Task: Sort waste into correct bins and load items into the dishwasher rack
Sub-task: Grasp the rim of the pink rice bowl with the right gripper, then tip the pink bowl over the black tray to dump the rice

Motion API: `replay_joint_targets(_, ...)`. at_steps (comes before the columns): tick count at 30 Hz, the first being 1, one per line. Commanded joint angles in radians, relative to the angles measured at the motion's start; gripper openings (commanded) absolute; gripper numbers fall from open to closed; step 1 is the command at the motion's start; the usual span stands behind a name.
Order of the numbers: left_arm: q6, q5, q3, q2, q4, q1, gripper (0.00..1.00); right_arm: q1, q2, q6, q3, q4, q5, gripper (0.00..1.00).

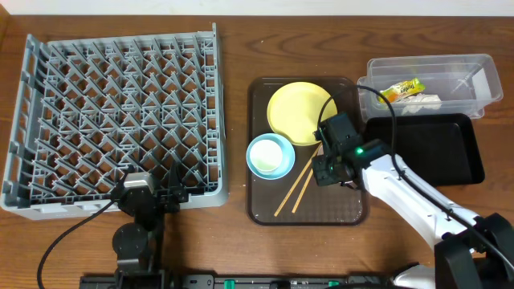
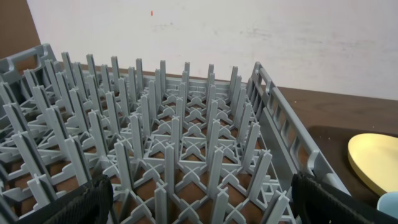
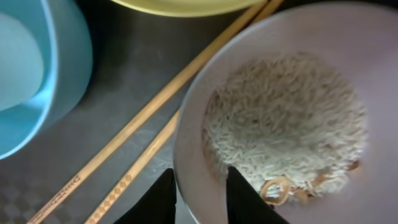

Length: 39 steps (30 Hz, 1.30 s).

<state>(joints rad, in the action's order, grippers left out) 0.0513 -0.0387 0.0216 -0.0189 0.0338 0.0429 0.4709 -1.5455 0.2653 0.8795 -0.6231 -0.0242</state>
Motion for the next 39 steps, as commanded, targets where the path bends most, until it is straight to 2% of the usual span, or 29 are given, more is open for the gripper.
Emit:
replay_joint_targets(1, -0.005, 0.013, -0.017, 0.0, 0.036, -0.005, 0.93, 0.015, -0.005, 0.03, -0.027, 0.023, 0.023, 0.23)
replay_joint_targets(4, -0.005, 0.013, -0.017, 0.0, 0.036, -0.005, 0.93, 0.015, -0.005, 0.029, -0.034, 0.03, 0.02, 0.2)
replay_joint_targets(7, -0.005, 0.013, -0.017, 0.0, 0.036, -0.005, 0.93, 0.015, -0.005, 0.026, -0.034, 0.033, 0.02, 0.08)
replay_joint_targets(12, -0.005, 0.013, -0.017, 0.0, 0.036, -0.005, 0.93, 0.015, -0.005, 0.026, -0.034, 0.036, 0.02, 0.06)
replay_joint_targets(15, -0.005, 0.013, -0.017, 0.0, 0.036, -0.005, 0.93, 0.015, -0.005, 0.026, -0.035, 0.033, 0.02, 0.01)
replay_joint_targets(25, -0.006, 0.013, -0.017, 0.0, 0.036, -0.005, 0.93, 0.015, -0.001, 0.027, 0.039, 0.027, 0.021, 0.01)
replay_joint_targets(39, -0.006, 0.013, -0.017, 0.0, 0.036, -0.005, 0.93, 0.013, 0.0, 0.026, 0.251, -0.19, 0.028, 0.01)
